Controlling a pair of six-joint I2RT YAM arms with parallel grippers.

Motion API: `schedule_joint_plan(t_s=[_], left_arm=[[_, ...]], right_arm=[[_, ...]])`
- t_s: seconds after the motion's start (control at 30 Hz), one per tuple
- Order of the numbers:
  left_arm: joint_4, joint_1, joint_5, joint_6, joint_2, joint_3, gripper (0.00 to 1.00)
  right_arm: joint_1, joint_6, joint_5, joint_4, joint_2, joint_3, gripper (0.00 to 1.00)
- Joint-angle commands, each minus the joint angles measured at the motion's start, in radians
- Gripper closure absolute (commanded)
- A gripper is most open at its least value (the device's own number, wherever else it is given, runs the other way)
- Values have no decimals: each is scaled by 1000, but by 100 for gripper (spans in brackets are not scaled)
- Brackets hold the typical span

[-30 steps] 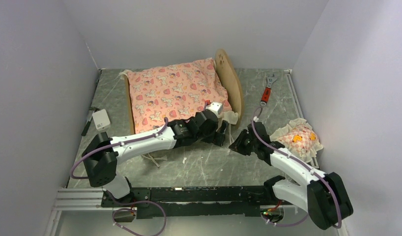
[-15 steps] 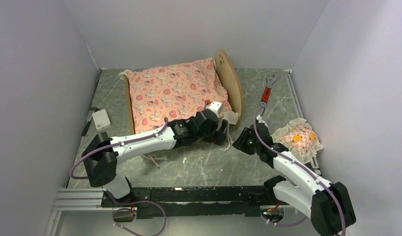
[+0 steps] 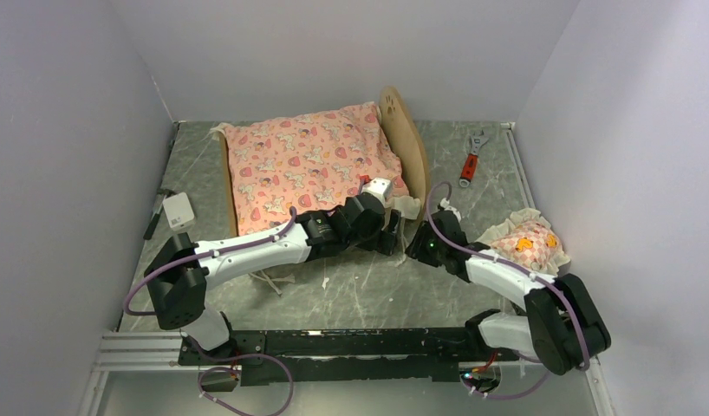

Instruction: Set up the pet bed

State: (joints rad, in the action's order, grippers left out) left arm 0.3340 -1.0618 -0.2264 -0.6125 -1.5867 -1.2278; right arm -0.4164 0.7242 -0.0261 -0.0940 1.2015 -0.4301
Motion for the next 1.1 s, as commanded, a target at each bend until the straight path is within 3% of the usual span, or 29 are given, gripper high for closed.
schedule_joint_plan(t_s=[0.0, 0.1, 0.27, 0.3, 0.53, 0.73, 1.07], left_arm=[[-15, -5, -16, -13, 2, -5, 12], [-13, -6, -20, -15, 1, -4, 12], [-14, -6, -17, -13, -17, -16, 12], [-16, -6, -17, -12, -26, -21, 12], [-54, -23, -39, -5, -126, -98, 19], [-134, -42, -139, -40, -214, -140, 34], [-250, -43, -299, -90, -353, -216, 34]], right_arm=[[-5, -17, -35, 49, 62, -19, 58], [-7, -11, -35, 38, 88, -19, 66], [-7, 0, -46, -11, 45, -6, 97], [-6, 3, -54, -26, 25, -2, 100], [-6, 26, -57, -57, -103, 41, 100], [-5, 26, -41, -40, -141, 65, 100], [-5, 27, -2, 6, -149, 77, 100]])
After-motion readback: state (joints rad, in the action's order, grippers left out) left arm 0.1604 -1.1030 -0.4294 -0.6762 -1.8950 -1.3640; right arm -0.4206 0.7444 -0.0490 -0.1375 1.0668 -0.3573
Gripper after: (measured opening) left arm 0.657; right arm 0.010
